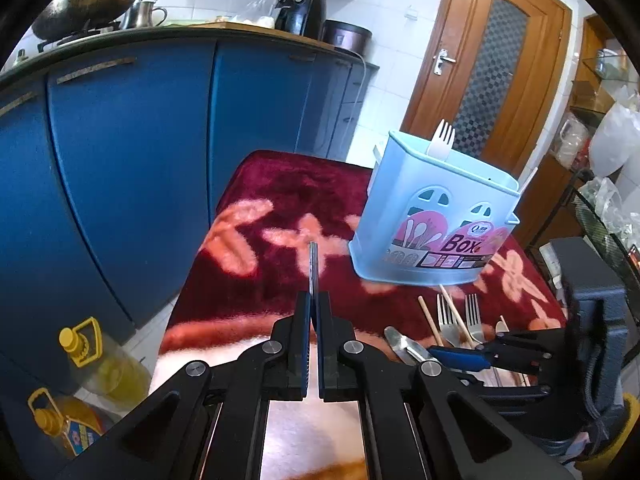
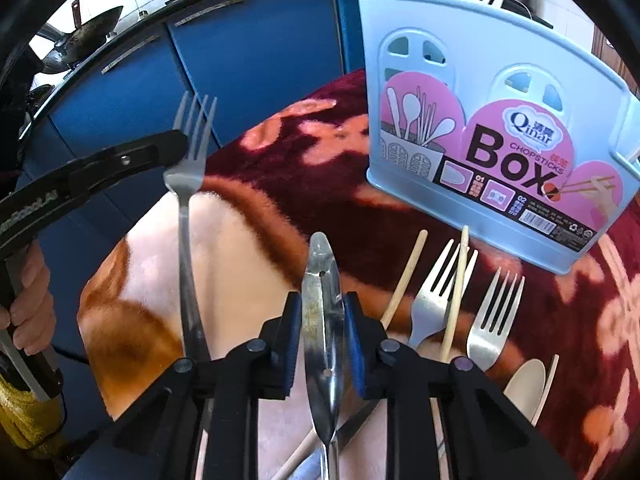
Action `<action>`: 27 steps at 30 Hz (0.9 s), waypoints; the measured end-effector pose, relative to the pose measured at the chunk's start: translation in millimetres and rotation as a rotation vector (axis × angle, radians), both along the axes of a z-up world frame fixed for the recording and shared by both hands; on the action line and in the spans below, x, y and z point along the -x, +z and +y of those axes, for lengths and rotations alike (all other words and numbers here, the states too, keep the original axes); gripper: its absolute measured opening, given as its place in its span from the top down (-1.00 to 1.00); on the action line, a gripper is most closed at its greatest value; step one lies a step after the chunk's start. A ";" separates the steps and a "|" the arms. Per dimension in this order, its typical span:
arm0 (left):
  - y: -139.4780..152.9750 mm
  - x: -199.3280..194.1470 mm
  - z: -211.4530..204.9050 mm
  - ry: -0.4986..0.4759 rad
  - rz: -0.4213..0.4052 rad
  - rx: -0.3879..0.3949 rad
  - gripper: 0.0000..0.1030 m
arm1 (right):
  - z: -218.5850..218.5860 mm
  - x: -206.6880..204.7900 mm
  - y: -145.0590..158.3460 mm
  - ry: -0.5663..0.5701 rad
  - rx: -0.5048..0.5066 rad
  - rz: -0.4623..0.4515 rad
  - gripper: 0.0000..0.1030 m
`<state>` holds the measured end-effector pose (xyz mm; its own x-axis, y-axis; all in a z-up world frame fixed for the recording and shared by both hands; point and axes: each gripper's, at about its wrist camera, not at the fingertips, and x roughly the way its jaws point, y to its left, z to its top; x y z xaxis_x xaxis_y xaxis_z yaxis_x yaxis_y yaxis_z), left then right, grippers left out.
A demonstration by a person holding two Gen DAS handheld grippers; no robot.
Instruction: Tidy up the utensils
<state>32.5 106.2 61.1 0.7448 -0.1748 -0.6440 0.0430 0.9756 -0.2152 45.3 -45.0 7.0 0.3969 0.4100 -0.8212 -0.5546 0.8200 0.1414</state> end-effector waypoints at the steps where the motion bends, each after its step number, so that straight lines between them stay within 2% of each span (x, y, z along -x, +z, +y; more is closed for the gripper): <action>1: 0.0 -0.5 -1.0 0.000 0.000 -0.002 0.96 | -2.4 2.3 2.1 -0.006 -0.004 -0.006 0.55; 13: 10.2 2.6 -19.4 -0.005 -0.039 -0.055 0.97 | -61.6 28.3 45.4 -0.158 -0.131 -0.148 0.56; 17: 17.9 6.6 -25.2 -0.016 -0.063 -0.051 0.97 | -78.1 40.0 59.4 -0.202 -0.168 -0.203 0.58; 18: 21.1 8.3 -26.6 -0.021 -0.073 -0.046 0.97 | -80.1 42.2 62.0 -0.210 -0.176 -0.213 0.84; 19: 24.8 10.3 -28.2 -0.025 -0.083 -0.043 0.97 | -84.0 44.2 65.6 -0.225 -0.181 -0.224 0.94; 27: 54.9 25.1 -39.6 -0.050 -0.173 -0.031 0.97 | -106.6 53.2 93.5 -0.282 -0.248 -0.309 0.95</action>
